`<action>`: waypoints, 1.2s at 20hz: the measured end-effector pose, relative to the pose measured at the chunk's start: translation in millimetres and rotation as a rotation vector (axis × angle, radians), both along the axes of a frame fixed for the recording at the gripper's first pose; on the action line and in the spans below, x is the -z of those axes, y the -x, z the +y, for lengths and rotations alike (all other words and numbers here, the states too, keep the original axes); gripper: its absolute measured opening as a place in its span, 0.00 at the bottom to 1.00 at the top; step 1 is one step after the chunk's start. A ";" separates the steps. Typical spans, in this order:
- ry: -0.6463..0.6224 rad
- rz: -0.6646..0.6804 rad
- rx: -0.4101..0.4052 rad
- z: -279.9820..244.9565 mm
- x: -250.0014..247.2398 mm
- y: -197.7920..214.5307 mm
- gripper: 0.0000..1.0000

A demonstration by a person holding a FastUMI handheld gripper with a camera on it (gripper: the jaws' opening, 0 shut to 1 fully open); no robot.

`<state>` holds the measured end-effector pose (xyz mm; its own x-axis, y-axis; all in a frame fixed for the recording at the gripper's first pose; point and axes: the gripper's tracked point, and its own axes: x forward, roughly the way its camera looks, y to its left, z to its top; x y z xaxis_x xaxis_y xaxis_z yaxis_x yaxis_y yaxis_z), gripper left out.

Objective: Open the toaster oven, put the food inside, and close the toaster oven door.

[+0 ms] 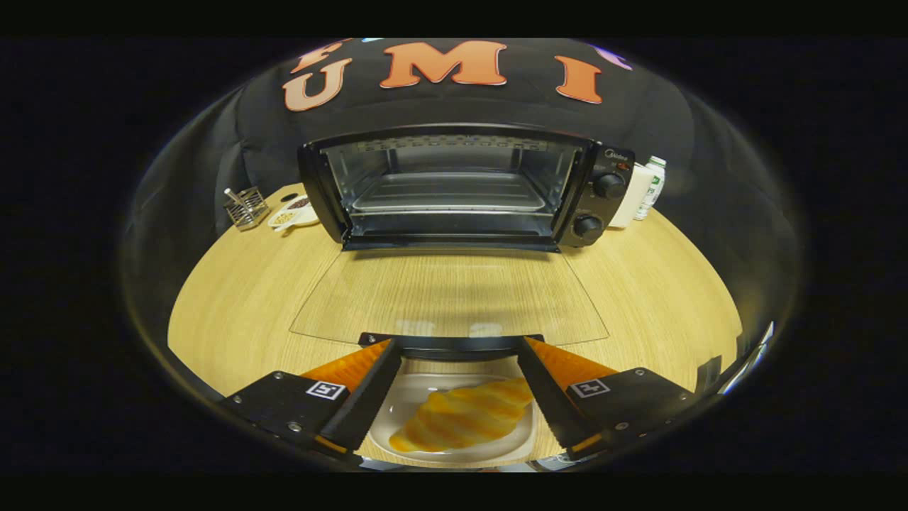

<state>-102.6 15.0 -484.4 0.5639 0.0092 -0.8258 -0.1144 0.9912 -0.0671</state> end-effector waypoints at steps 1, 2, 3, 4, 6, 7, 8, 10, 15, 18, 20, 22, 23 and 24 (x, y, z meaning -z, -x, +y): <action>-0.004 0.000 0.005 1.3 -0.4 1.8 0.99; -0.007 0.000 0.012 1.5 -2.9 2.9 0.99; 0.001 -0.007 0.027 -0.2 -5.7 4.7 0.99; 0.010 -0.017 0.038 -1.6 -11.1 5.0 0.99; 0.024 -0.039 0.058 -1.9 -23.3 9.7 0.99; 0.030 -0.047 0.073 -1.2 -27.4 14.2 0.99; 0.029 -0.051 0.093 -0.6 -31.5 18.4 0.99; 0.020 -0.048 0.140 3.9 -37.8 32.3 0.99; 0.047 -0.059 0.253 3.5 -39.5 66.7 0.99; 0.024 -0.012 0.345 4.3 -25.1 90.7 0.99; 0.012 0.002 0.386 6.7 -18.2 100.8 0.99; 0.027 0.000 0.420 4.1 -13.3 105.1 0.99; 0.026 0.008 0.436 5.3 -8.6 108.6 0.99; 0.016 0.021 0.451 7.3 -4.0 110.8 0.99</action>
<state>-213.4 22.3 -480.3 0.4918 -0.2470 -0.8349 0.3275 0.9410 -0.0854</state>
